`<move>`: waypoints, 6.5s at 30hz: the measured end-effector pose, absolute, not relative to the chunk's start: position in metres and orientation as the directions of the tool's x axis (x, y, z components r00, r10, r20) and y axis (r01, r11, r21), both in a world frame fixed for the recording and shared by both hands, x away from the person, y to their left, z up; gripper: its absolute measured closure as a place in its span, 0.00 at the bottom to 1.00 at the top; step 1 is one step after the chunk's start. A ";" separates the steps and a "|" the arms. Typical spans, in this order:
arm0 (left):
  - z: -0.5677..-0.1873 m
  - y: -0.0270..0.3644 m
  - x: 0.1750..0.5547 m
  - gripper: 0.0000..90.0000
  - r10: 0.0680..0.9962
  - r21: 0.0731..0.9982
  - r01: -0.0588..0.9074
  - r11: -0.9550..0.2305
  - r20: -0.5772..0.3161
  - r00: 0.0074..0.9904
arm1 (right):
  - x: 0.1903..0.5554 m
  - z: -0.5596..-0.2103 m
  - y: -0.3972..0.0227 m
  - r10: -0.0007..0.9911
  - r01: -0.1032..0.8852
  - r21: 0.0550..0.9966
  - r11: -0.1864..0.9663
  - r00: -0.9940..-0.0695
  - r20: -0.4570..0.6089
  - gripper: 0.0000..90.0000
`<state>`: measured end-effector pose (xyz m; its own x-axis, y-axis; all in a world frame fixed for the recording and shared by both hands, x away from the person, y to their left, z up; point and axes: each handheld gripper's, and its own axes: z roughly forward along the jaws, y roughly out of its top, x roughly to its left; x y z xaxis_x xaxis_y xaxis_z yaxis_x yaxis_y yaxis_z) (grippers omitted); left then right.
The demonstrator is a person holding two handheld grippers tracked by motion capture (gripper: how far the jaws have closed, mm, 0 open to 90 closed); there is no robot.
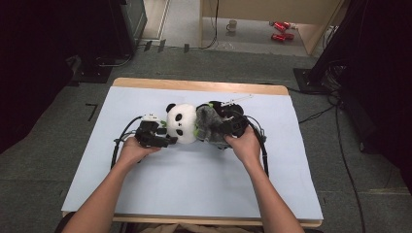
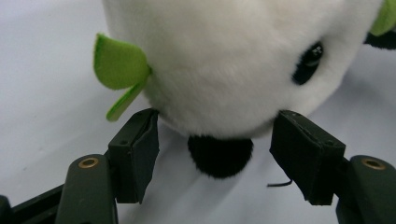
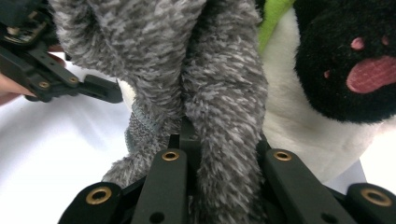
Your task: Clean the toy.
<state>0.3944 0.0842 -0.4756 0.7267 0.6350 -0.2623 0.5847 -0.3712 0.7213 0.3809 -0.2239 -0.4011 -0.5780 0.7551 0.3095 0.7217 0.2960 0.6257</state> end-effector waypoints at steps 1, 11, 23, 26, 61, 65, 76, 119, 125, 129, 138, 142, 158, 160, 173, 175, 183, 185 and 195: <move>-0.476 0.085 0.396 0.37 0.635 0.724 0.592 -0.354 -0.279 0.721 | 0.381 -0.401 -0.224 0.756 0.721 0.627 0.294 -0.577 0.309 0.86; -0.471 0.081 0.393 0.80 0.648 0.748 0.607 -0.268 -0.327 0.688 | 0.384 -0.396 -0.228 0.765 0.735 0.623 0.270 -0.556 0.325 0.86; -0.424 0.066 0.365 0.91 0.626 0.851 0.446 -0.277 -0.192 0.756 | 0.379 -0.329 -0.202 0.697 0.660 0.708 0.251 -0.631 0.341 0.86; -0.418 0.063 0.361 0.91 0.615 0.865 0.420 -0.276 -0.177 0.769 | 0.379 -0.314 -0.185 0.662 0.641 0.724 0.254 -0.661 0.353 0.86; -0.413 0.058 0.356 0.92 0.611 0.888 0.393 -0.240 -0.176 0.772 | 0.409 -0.302 -0.174 0.772 0.661 0.681 0.316 -0.596 0.220 0.86; -0.413 0.057 0.356 0.91 0.616 0.891 0.387 -0.236 -0.171 0.769 | 0.400 -0.286 -0.157 0.734 0.628 0.703 0.333 -0.641 0.225 0.86; -0.411 0.054 0.352 0.91 0.622 0.898 0.360 -0.253 -0.134 0.771 | 0.409 -0.320 -0.114 0.706 0.669 0.627 0.400 -0.661 0.255 0.86; -0.435 0.088 0.375 0.90 0.671 0.777 0.562 -0.284 -0.258 0.695 | 0.426 -0.361 -0.206 0.812 0.786 0.547 0.287 -0.503 0.297 0.86; -0.440 0.092 0.376 0.90 0.670 0.759 0.585 -0.286 -0.278 0.688 | 0.422 -0.363 -0.210 0.796 0.770 0.568 0.290 -0.524 0.303 0.86; -0.441 0.096 0.376 0.90 0.675 0.742 0.601 -0.297 -0.282 0.682 | 0.416 -0.363 -0.213 0.789 0.765 0.579 0.281 -0.528 0.314 0.86; -0.452 0.104 0.382 0.89 0.698 0.720 0.636 -0.278 -0.303 0.648 | 0.411 -0.373 -0.224 0.792 0.769 0.580 0.269 -0.519 0.321 0.86; -0.458 0.106 0.385 0.89 0.705 0.712 0.647 -0.272 -0.310 0.638 | 0.410 -0.379 -0.234 0.803 0.774 0.575 0.264 -0.507 0.314 0.86; -0.460 0.111 0.385 0.82 0.703 0.730 0.624 -0.278 -0.287 0.650 | 0.394 -0.375 -0.261 0.796 0.740 0.618 0.265 -0.530 0.293 0.86; -0.459 0.111 0.384 0.81 0.705 0.734 0.613 -0.293 -0.267 0.656 | 0.391 -0.373 -0.269 0.793 0.734 0.630 0.254 -0.531 0.299 0.86; -0.453 0.118 0.377 0.47 0.681 0.763 0.550 -0.339 -0.205 0.703 | 0.378 -0.378 -0.296 0.788 0.711 0.664 0.231 -0.537 0.301 0.85; -0.452 0.119 0.376 0.45 0.683 0.760 0.548 -0.349 -0.194 0.704 | 0.377 -0.379 -0.298 0.787 0.704 0.670 0.237 -0.543 0.293 0.85; -0.450 0.131 0.373 0.41 0.687 0.754 0.566 -0.334 -0.216 0.694 | 0.373 -0.382 -0.306 0.792 0.698 0.677 0.233 -0.540 0.284 0.85; -0.451 0.135 0.371 0.40 0.689 0.754 0.565 -0.334 -0.214 0.693 | 0.372 -0.385 -0.309 0.791 0.697 0.682 0.222 -0.537 0.293 0.85; -0.452 0.151 0.369 0.38 0.706 0.752 0.562 -0.344 -0.188 0.683 | 0.363 -0.398 -0.325 0.806 0.689 0.690 0.223 -0.528 0.267 0.84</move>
